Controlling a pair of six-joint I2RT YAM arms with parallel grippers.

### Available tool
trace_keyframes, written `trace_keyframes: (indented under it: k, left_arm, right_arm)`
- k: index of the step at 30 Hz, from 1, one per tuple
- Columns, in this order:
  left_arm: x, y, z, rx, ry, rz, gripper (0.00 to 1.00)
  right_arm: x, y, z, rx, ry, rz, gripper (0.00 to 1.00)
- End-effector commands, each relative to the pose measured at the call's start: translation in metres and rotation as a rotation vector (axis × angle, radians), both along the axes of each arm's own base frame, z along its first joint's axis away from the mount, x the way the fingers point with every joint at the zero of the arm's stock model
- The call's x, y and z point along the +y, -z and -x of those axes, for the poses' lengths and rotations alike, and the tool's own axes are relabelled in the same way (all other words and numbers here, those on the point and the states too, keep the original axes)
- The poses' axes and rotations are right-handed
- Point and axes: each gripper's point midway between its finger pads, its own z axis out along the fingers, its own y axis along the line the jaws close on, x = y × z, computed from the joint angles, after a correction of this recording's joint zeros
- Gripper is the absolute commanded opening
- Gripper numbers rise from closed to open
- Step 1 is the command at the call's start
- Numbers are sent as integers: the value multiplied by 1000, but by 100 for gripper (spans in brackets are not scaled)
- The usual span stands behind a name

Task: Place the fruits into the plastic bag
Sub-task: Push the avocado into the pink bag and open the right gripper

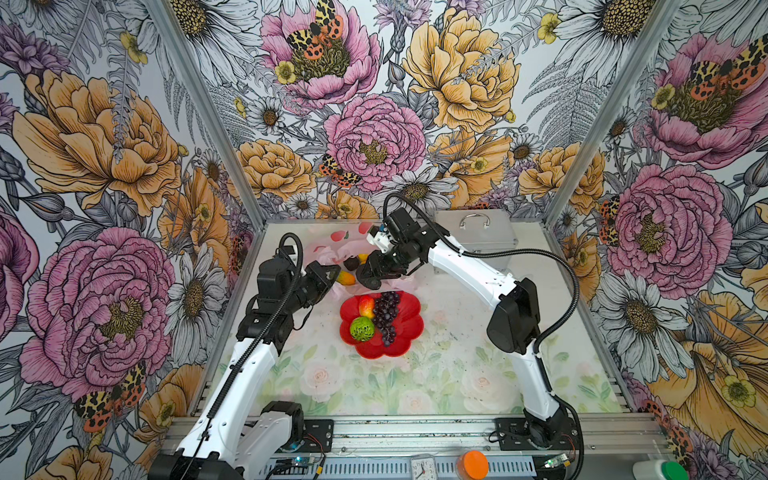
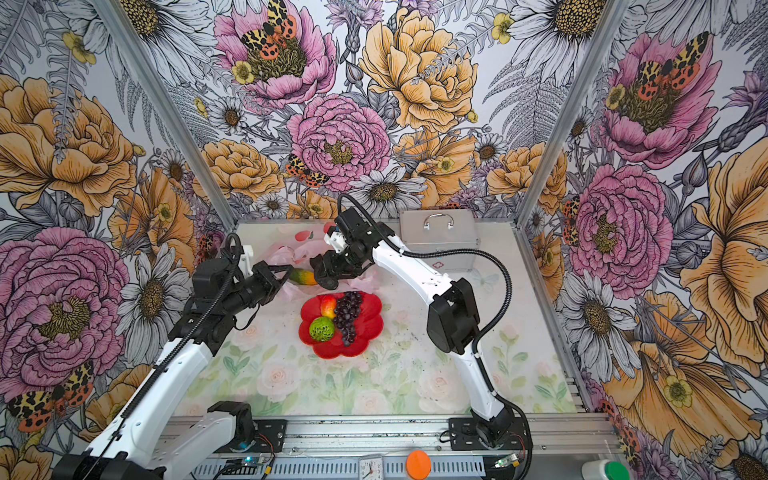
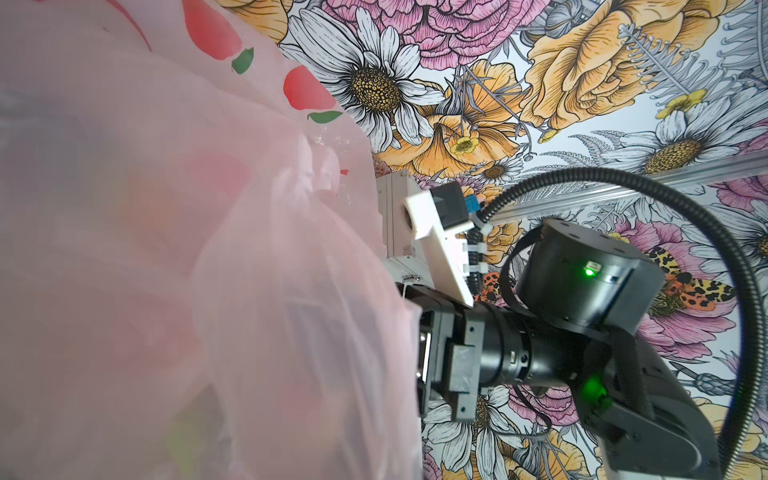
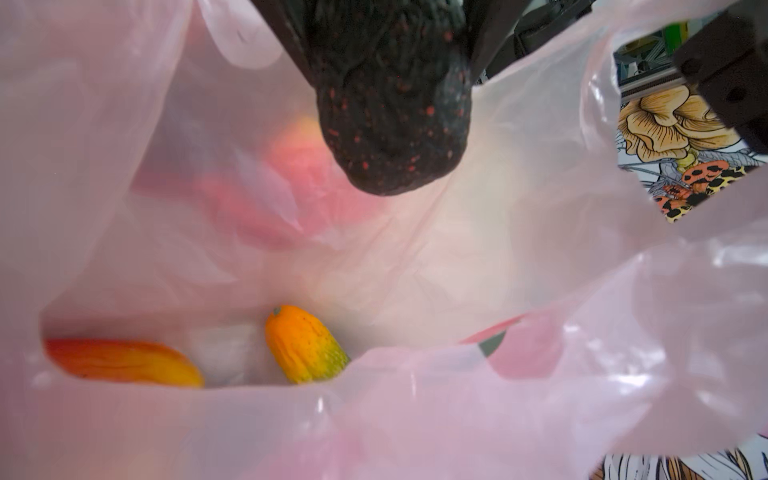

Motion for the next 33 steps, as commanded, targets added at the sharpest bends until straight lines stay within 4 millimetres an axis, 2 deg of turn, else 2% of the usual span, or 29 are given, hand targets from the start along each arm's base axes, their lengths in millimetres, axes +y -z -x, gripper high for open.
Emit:
trace_keyframes:
  k: [1,7,13,22,28,33]
  left_arm:
    - [-2,-9,0,-32,15,-5,0]
    - [-2,-8,0,-26,18,-13,0]
    - [-2,-5,0,-18,16,-13,0]
    - [-3,-6,-3,-16,18,-9,0]
    - [-3,-5,-4,-16,18,-12,0]
    - [-3,-5,-5,-14,16,-12,0]
  right_arm:
    - [11,-13,-20,-23,26,-56,44]
    - [19,16,-46,-1,81,-39,44]
    - [25,40,-62,-3,116,-15,44]
    - [18,69,-79,-33,162,55,45]
    - [16,75,-82,-26,169,61,52]
    - [13,71,-86,-32,177,56,60]
